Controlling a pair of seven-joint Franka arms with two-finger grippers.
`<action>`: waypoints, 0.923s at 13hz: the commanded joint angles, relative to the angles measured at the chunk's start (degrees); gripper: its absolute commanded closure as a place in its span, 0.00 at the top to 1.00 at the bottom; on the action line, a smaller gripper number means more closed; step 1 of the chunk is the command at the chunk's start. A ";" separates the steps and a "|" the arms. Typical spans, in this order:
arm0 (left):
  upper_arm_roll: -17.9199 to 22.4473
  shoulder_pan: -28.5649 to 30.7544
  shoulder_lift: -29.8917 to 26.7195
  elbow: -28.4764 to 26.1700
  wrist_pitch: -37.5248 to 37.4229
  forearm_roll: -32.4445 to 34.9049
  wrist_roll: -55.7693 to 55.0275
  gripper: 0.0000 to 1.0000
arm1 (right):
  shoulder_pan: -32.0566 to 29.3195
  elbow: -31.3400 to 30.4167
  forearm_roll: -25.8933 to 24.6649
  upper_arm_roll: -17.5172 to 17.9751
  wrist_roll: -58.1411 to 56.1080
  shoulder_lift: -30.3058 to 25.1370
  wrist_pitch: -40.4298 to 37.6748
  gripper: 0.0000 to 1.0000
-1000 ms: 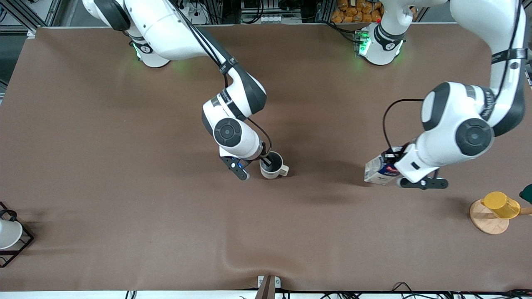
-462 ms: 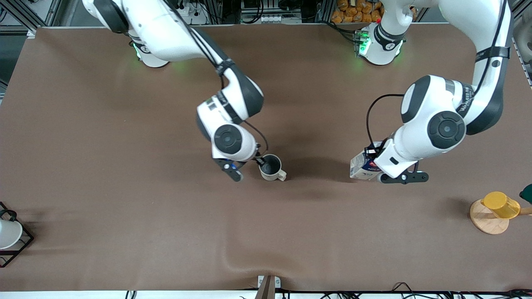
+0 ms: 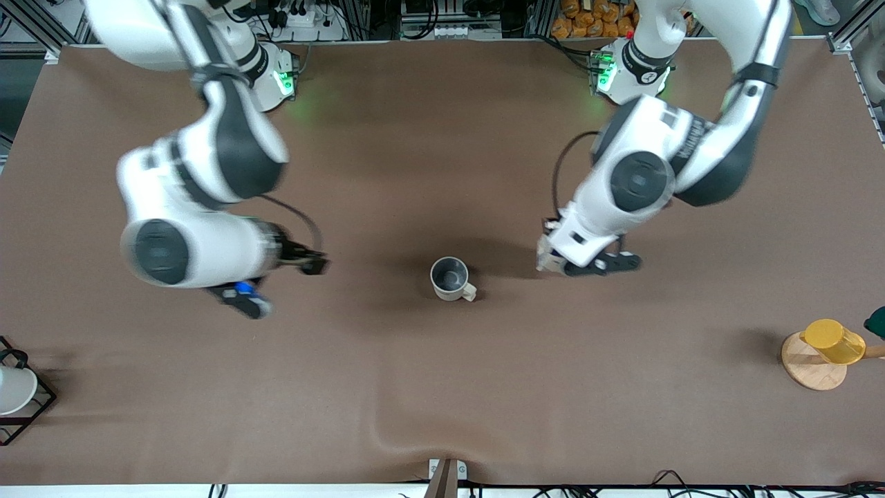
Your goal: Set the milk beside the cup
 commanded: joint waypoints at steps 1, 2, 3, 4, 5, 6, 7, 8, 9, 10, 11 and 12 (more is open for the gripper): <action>0.03 -4.30 1.50 2.24 -1.71 -4.08 -6.54 0.00 | -6.77 -4.02 -4.72 1.19 -17.76 -1.94 -1.02 1.00; 0.03 -6.41 3.25 3.98 -1.62 -4.80 -9.70 0.00 | -10.98 -4.81 -4.63 1.28 -26.99 -2.20 -1.02 1.00; 0.12 -9.30 5.53 6.09 -1.62 -4.81 -12.43 0.00 | -13.81 -5.43 -4.63 1.19 -32.56 -2.20 -1.02 1.00; 0.12 -11.42 7.04 7.76 -1.62 -4.72 -14.90 0.00 | -16.36 -5.44 -4.72 1.19 -35.83 -2.29 -1.02 1.00; 0.12 -12.66 7.22 8.04 -1.62 -4.90 -16.66 0.00 | -18.64 -5.61 -4.72 1.19 -38.13 -2.29 -0.93 1.00; 0.12 -14.41 7.23 8.04 -1.62 -4.90 -17.81 0.00 | -20.76 -5.70 -4.98 1.19 -41.37 -2.38 -0.59 1.00; 0.12 -15.65 7.40 8.04 -1.36 -4.90 -18.69 0.00 | -22.43 -5.70 -5.77 1.19 -44.97 -2.64 0.03 1.00; 0.12 -16.44 8.27 8.22 -1.10 -4.90 -19.31 0.00 | -24.27 -5.70 -5.95 1.19 -48.05 -2.73 1.08 1.00; 0.12 -16.62 9.24 9.09 -0.22 -4.90 -19.66 0.00 | -24.90 -5.96 -5.87 1.28 -48.69 -3.08 1.00 1.00; 0.12 -16.80 10.73 10.40 0.74 -4.90 -19.67 0.00 | -24.56 -7.88 -5.78 1.28 -48.18 -5.43 1.35 1.00; 0.29 -16.80 11.44 11.29 1.45 -4.81 -19.41 0.00 | -23.34 -12.33 -5.78 1.28 -44.52 -9.98 3.00 1.00; 0.47 -16.80 11.88 11.90 2.24 -4.72 -19.06 0.00 | -21.41 -19.43 -5.95 1.28 -38.65 -16.20 6.24 1.00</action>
